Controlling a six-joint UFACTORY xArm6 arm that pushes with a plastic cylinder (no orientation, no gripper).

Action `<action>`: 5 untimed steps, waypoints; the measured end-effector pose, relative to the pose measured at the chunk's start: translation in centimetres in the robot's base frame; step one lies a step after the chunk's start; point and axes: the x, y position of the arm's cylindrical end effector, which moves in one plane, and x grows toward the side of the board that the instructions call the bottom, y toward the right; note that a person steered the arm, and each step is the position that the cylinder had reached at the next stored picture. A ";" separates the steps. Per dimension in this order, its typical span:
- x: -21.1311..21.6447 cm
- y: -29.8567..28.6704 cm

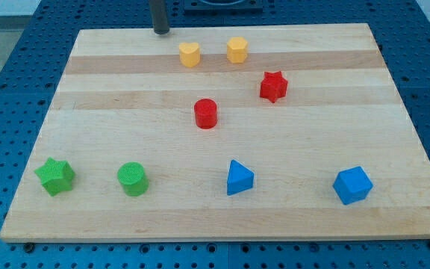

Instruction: Move the yellow heart diagonally top left to the red circle

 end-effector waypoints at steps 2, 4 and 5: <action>0.0 5.1; 0.8 5.2; 2.9 4.8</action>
